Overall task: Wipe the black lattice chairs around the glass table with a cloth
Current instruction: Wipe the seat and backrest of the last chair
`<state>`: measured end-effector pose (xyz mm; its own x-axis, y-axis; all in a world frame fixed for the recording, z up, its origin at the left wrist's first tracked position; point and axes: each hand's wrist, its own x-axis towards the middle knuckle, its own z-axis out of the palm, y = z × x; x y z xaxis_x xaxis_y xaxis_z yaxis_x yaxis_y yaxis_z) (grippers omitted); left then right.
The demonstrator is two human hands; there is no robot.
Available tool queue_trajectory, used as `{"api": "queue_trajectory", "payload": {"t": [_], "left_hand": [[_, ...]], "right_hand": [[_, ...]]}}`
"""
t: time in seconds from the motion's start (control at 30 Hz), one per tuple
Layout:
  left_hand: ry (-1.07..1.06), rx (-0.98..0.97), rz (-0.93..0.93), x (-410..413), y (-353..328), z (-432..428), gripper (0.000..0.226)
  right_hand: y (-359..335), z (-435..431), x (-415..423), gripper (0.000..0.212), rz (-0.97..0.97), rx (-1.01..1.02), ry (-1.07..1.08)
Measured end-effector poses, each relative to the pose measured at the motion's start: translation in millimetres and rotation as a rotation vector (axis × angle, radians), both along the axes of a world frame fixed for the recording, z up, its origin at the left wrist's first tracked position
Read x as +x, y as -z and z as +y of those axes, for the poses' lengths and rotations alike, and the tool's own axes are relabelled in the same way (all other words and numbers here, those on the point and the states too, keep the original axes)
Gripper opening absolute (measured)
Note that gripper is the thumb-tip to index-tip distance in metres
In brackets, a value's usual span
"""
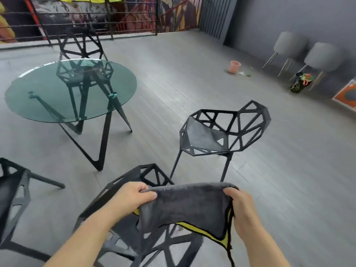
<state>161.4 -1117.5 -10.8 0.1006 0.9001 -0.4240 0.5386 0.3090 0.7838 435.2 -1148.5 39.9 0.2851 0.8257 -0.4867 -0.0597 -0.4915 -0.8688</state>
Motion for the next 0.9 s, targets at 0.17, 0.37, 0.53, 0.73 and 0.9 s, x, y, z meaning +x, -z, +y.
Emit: {"api": "queue_trajectory", "payload": {"t": [0.17, 0.37, 0.53, 0.73, 0.9], "left_hand": [[-0.258, 0.036, -0.137, 135, 1, 39, 0.029], [-0.499, -0.006, -0.412, 257, -16, 67, 0.024], [-0.749, -0.144, -0.623, 289, -23, 108, 0.022], [-0.865, -0.118, -0.571, 299, -8, 181, 0.016], [-0.868, -0.085, -0.488, 323, -11, 261, 0.013]], "right_hand": [[-4, 56, 93, 0.017, -0.005, 0.086, -0.139], [21, 102, 128, 0.031, 0.049, 0.159, -0.542], [51, 142, 134, 0.066, -0.203, 0.24, -0.879], [51, 229, 147, 0.053, -0.1, 0.139, -0.912], [40, 313, 179, 0.03, -0.115, 0.096, -0.809]]}}
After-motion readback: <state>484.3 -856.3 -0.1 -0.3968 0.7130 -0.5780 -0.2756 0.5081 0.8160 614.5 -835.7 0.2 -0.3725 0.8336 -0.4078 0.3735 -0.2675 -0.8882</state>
